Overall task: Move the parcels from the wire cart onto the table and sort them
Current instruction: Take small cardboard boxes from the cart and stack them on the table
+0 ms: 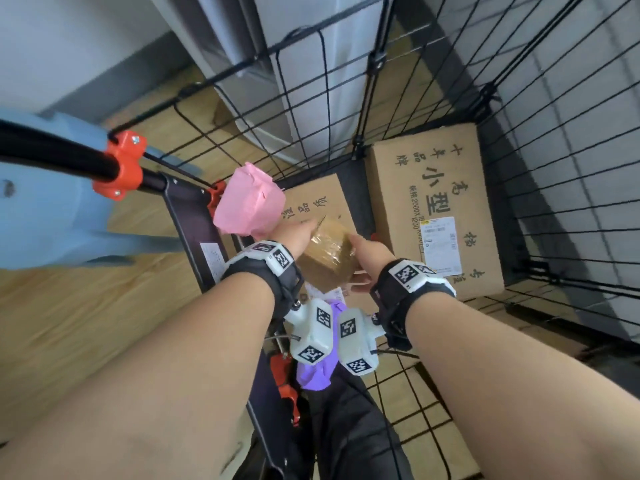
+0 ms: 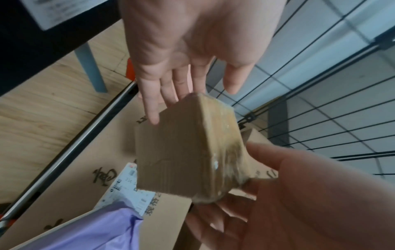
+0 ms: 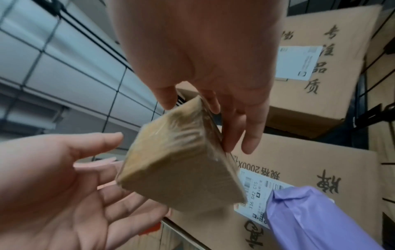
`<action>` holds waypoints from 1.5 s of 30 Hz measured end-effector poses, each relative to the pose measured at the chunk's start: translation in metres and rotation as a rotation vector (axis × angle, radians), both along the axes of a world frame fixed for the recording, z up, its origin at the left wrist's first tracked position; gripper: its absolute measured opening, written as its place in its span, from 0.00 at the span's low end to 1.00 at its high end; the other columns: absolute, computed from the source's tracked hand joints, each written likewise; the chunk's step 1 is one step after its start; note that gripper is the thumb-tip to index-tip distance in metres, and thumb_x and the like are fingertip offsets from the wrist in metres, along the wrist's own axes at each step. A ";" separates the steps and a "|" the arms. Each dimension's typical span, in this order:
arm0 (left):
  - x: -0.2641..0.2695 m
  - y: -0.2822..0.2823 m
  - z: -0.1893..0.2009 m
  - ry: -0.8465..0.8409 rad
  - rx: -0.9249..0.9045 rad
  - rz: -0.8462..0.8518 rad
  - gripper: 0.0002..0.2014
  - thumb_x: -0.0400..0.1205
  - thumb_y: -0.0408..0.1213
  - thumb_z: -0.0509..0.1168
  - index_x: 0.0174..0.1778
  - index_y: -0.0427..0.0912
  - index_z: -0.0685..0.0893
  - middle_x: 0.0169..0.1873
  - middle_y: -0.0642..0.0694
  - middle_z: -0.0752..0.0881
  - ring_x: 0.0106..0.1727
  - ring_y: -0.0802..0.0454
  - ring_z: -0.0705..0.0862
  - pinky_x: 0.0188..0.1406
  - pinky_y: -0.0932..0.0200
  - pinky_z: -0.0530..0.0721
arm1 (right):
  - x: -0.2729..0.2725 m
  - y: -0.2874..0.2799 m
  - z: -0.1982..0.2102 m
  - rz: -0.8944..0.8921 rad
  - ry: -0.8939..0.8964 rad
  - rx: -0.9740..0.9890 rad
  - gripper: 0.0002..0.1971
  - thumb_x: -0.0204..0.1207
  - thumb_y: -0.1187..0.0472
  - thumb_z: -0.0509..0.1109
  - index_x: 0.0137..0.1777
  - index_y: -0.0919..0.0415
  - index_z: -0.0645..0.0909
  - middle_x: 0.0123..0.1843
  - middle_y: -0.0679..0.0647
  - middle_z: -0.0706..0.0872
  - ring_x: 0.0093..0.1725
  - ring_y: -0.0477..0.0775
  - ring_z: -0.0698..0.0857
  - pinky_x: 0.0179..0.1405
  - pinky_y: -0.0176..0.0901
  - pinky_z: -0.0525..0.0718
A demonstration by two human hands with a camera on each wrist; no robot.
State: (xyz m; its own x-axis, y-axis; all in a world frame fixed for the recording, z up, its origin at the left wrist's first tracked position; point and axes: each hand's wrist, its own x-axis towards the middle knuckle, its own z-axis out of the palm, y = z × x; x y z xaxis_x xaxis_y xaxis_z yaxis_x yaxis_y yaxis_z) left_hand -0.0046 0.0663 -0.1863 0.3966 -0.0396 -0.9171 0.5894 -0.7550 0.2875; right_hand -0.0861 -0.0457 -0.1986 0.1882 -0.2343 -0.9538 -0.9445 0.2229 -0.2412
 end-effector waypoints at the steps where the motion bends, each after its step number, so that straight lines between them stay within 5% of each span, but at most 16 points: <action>1: 0.002 -0.005 0.001 -0.004 -0.026 -0.001 0.32 0.68 0.66 0.56 0.49 0.40 0.82 0.56 0.39 0.86 0.59 0.39 0.84 0.66 0.40 0.79 | -0.002 -0.005 0.009 -0.011 -0.002 -0.012 0.28 0.84 0.45 0.58 0.75 0.66 0.71 0.68 0.64 0.79 0.66 0.66 0.81 0.66 0.61 0.80; 5: 0.001 -0.023 0.043 -0.061 -0.114 0.064 0.33 0.68 0.71 0.58 0.49 0.44 0.84 0.52 0.41 0.88 0.52 0.41 0.87 0.61 0.40 0.83 | -0.012 -0.023 0.048 -0.166 -0.015 -0.059 0.36 0.80 0.35 0.52 0.75 0.65 0.70 0.70 0.65 0.78 0.66 0.68 0.80 0.67 0.64 0.79; 8: -0.008 -0.032 0.080 -0.103 -0.159 0.085 0.42 0.55 0.76 0.65 0.56 0.48 0.84 0.53 0.46 0.88 0.52 0.42 0.87 0.59 0.43 0.84 | -0.027 -0.034 0.086 -0.285 -0.074 -0.092 0.32 0.79 0.33 0.51 0.69 0.59 0.73 0.67 0.64 0.79 0.63 0.69 0.80 0.63 0.67 0.81; 11: -0.016 -0.040 0.118 -0.114 -0.231 0.045 0.46 0.48 0.73 0.71 0.56 0.45 0.85 0.51 0.44 0.90 0.51 0.41 0.89 0.58 0.44 0.86 | -0.042 -0.041 0.133 -0.384 -0.124 -0.111 0.26 0.80 0.41 0.59 0.66 0.62 0.73 0.64 0.63 0.80 0.61 0.67 0.81 0.62 0.67 0.81; 16: -0.025 -0.053 0.206 -0.185 -0.369 -0.020 0.32 0.55 0.60 0.74 0.46 0.39 0.88 0.44 0.41 0.91 0.49 0.41 0.89 0.58 0.40 0.86 | -0.062 -0.049 0.223 -0.435 -0.228 -0.167 0.07 0.82 0.58 0.65 0.55 0.60 0.78 0.46 0.58 0.81 0.49 0.60 0.82 0.49 0.55 0.86; 21: -0.034 -0.068 0.283 -0.201 -0.519 -0.058 0.29 0.57 0.51 0.77 0.51 0.40 0.86 0.44 0.39 0.91 0.47 0.39 0.89 0.55 0.37 0.86 | -0.090 -0.054 0.309 -0.447 -0.393 -0.279 0.08 0.83 0.64 0.64 0.60 0.60 0.79 0.49 0.60 0.83 0.46 0.56 0.82 0.36 0.44 0.83; 24: -0.048 -0.082 0.328 -0.240 -0.636 -0.086 0.46 0.48 0.50 0.77 0.67 0.46 0.78 0.59 0.41 0.84 0.57 0.41 0.84 0.59 0.38 0.84 | -0.114 -0.059 0.358 -0.509 -0.473 -0.314 0.09 0.84 0.60 0.63 0.60 0.59 0.78 0.57 0.62 0.84 0.49 0.57 0.83 0.48 0.52 0.86; 26: -0.067 -0.091 0.367 -0.270 -0.702 -0.129 0.46 0.50 0.47 0.77 0.69 0.50 0.75 0.63 0.43 0.81 0.61 0.42 0.81 0.62 0.39 0.82 | -0.135 -0.062 0.389 -0.583 -0.506 -0.322 0.07 0.84 0.53 0.63 0.55 0.55 0.77 0.59 0.60 0.84 0.50 0.56 0.84 0.54 0.56 0.84; 29: -0.094 -0.109 0.414 -0.398 -0.743 -0.269 0.37 0.63 0.40 0.79 0.69 0.52 0.74 0.65 0.44 0.78 0.64 0.42 0.78 0.66 0.40 0.79 | -0.161 -0.070 0.424 -0.645 -0.547 -0.353 0.13 0.83 0.48 0.63 0.60 0.54 0.76 0.61 0.57 0.83 0.54 0.57 0.83 0.55 0.57 0.81; 33: -0.140 -0.137 0.459 -0.464 -0.830 -0.431 0.37 0.64 0.38 0.80 0.70 0.51 0.73 0.67 0.45 0.77 0.66 0.44 0.78 0.67 0.44 0.78 | -0.203 -0.077 0.471 -0.684 -0.612 -0.465 0.27 0.76 0.39 0.67 0.68 0.56 0.75 0.62 0.58 0.83 0.61 0.61 0.83 0.59 0.62 0.84; 38: -0.203 -0.171 0.497 -0.381 -0.960 -0.527 0.33 0.69 0.45 0.79 0.68 0.49 0.75 0.61 0.44 0.80 0.58 0.44 0.84 0.59 0.42 0.85 | -0.274 -0.105 0.493 -0.706 -0.584 -0.613 0.58 0.44 0.20 0.72 0.71 0.58 0.75 0.65 0.56 0.84 0.62 0.60 0.84 0.62 0.62 0.83; 43: -0.278 -0.205 0.511 -0.339 -0.993 -0.616 0.28 0.72 0.33 0.76 0.68 0.44 0.76 0.61 0.41 0.83 0.59 0.42 0.84 0.60 0.42 0.84 | -0.349 -0.103 0.525 -0.781 -0.543 -0.598 0.53 0.48 0.24 0.73 0.69 0.58 0.73 0.62 0.55 0.85 0.57 0.57 0.86 0.51 0.53 0.86; 45: -0.312 -0.216 0.514 -0.292 -0.998 -0.633 0.29 0.72 0.29 0.75 0.67 0.43 0.74 0.59 0.41 0.82 0.58 0.42 0.84 0.59 0.43 0.84 | -0.380 -0.109 0.530 -0.781 -0.527 -0.617 0.44 0.57 0.27 0.74 0.67 0.56 0.74 0.60 0.55 0.86 0.56 0.56 0.86 0.49 0.51 0.85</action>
State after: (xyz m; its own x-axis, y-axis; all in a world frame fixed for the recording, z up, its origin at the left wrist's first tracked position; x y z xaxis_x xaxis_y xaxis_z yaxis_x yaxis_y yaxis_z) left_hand -0.3169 -0.1497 0.3272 0.2381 -0.9378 -0.2527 0.0129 -0.2571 0.9663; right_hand -0.4657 -0.1542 0.3310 0.1292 -0.8683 -0.4789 -0.3457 0.4132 -0.8425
